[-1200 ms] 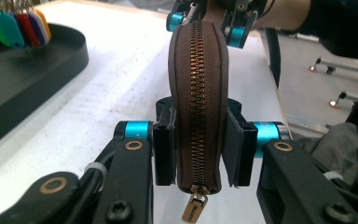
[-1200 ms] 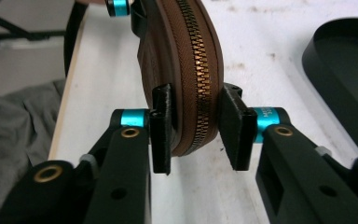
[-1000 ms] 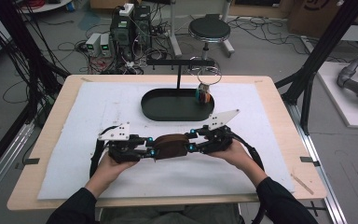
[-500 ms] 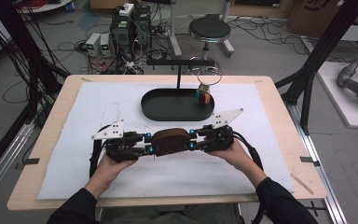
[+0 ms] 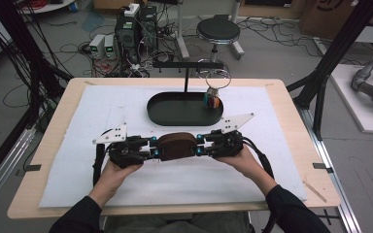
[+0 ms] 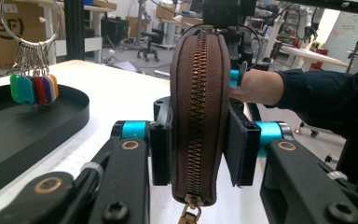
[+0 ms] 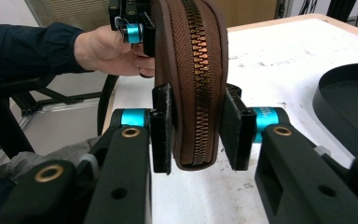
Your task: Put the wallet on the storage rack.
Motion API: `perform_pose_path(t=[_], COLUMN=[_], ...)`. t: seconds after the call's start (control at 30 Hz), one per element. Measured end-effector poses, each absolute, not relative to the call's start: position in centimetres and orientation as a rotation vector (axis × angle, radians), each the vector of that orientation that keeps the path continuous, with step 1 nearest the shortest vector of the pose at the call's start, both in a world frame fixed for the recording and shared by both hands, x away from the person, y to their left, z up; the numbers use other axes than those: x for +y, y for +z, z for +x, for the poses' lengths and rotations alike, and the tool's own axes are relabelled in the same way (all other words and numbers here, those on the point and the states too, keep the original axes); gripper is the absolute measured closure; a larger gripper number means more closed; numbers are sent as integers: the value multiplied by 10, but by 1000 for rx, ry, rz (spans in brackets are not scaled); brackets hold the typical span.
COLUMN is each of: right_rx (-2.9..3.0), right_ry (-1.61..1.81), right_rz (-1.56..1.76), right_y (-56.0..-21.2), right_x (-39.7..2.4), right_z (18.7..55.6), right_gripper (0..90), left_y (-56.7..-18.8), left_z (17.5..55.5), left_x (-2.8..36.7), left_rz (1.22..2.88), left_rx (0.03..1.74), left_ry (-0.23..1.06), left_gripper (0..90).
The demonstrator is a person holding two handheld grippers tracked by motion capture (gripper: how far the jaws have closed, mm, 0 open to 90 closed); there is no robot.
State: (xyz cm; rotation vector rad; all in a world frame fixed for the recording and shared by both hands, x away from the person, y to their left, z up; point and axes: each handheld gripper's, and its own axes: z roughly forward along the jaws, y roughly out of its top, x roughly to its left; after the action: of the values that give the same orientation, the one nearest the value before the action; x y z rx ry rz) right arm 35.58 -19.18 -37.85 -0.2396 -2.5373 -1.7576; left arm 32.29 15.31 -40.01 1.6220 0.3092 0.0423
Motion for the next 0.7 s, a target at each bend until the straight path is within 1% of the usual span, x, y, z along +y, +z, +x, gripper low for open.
perform_pose_path(t=[0.1, 0.17, 0.3, 0.47, 0.7], right_rx=[-2573, -2621, -2648, -2716, -2871], right_ry=[-1761, -1766, -1779, -1839, -1873], right_rz=[-254, -284, -361, -484, -830], right_y=[-378, -377, -375, -367, -365], right_x=[-192, -193, -204, -230, -270], right_z=[355, 355, 359, 362, 368], right_gripper=[603, 486, 409, 386, 392], left_y=[-399, -399, -395, -389, -377], left_z=[322, 322, 323, 325, 334], left_x=[152, 152, 154, 156, 150], left_rz=[1626, 1625, 1625, 1630, 1638], left_rx=[308, 310, 323, 360, 425], left_ry=[57, 63, 98, 150, 251], left_gripper=[685, 687, 689, 689, 692])
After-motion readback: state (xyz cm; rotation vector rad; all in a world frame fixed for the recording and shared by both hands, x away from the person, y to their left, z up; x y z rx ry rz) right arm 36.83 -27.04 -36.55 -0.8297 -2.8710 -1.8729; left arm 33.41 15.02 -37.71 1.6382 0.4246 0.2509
